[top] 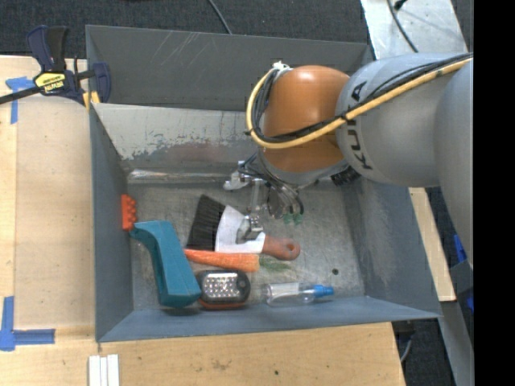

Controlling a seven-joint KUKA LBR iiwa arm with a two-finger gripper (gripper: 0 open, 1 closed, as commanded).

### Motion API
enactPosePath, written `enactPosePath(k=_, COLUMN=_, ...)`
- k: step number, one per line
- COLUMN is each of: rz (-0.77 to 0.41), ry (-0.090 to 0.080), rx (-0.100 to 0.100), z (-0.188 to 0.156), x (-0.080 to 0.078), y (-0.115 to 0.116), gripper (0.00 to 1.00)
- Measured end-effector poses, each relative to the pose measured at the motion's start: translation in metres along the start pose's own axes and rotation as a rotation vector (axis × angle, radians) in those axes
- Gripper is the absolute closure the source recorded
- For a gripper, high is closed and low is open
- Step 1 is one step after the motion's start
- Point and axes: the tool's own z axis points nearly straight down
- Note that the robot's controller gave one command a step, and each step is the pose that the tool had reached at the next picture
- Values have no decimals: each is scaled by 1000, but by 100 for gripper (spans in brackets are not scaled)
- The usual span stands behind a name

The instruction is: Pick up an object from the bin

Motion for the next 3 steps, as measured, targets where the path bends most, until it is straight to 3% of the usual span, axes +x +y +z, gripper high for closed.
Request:
enactPosePath(k=1, rz=-177, ry=13, rx=0, z=-5, x=51, y=11, gripper=0)
enactPosePath(k=2, rz=-135, ry=1, rx=0, z=0, x=34, y=70, gripper=0)
enactPosePath(k=3, rz=-304, ry=-43, rx=-14, z=32, x=48, y=71, gripper=0)
